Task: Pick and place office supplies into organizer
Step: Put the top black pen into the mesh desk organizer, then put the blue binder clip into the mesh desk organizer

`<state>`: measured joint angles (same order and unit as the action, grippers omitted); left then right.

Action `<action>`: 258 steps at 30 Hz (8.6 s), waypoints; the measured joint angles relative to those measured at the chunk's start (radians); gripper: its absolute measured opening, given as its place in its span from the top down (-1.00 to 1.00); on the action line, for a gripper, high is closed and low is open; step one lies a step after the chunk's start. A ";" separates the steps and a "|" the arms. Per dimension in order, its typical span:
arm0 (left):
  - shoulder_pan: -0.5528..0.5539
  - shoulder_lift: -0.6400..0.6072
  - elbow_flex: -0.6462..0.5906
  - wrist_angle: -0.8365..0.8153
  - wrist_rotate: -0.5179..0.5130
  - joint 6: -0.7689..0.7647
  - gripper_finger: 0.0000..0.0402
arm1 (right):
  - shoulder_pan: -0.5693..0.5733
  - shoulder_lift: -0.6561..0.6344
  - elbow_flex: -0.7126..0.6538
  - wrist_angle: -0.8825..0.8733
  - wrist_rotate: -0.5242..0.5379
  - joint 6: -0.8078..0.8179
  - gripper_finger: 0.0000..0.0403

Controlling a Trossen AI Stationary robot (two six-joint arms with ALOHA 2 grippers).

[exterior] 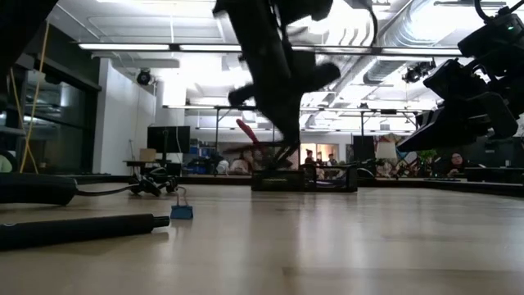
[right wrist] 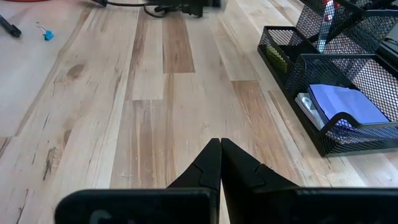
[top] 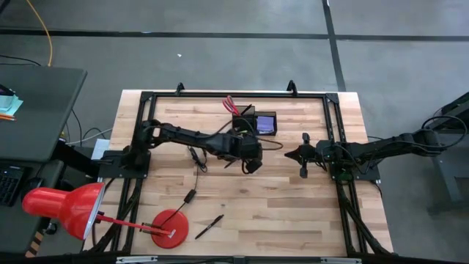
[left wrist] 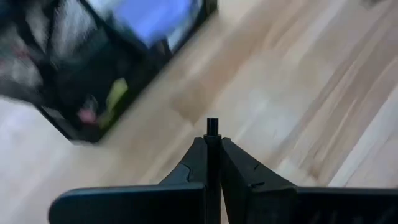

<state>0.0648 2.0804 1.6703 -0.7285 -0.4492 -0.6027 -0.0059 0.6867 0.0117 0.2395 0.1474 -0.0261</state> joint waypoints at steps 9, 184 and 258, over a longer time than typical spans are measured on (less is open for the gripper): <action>0.001 -0.135 0.001 0.122 -0.130 0.187 1.00 | 0.000 0.000 0.000 -0.006 0.000 0.000 1.00; 0.381 -0.429 -0.681 0.935 0.796 0.353 0.30 | 0.000 0.000 0.000 -0.018 0.000 0.000 1.00; -0.490 -0.291 -0.679 0.507 0.136 0.285 0.30 | 0.000 0.000 0.000 -0.018 0.000 0.000 1.00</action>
<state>-0.4248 1.7899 0.9917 -0.2211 -0.3134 -0.3180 -0.0059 0.6868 0.0120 0.2213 0.1474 -0.0261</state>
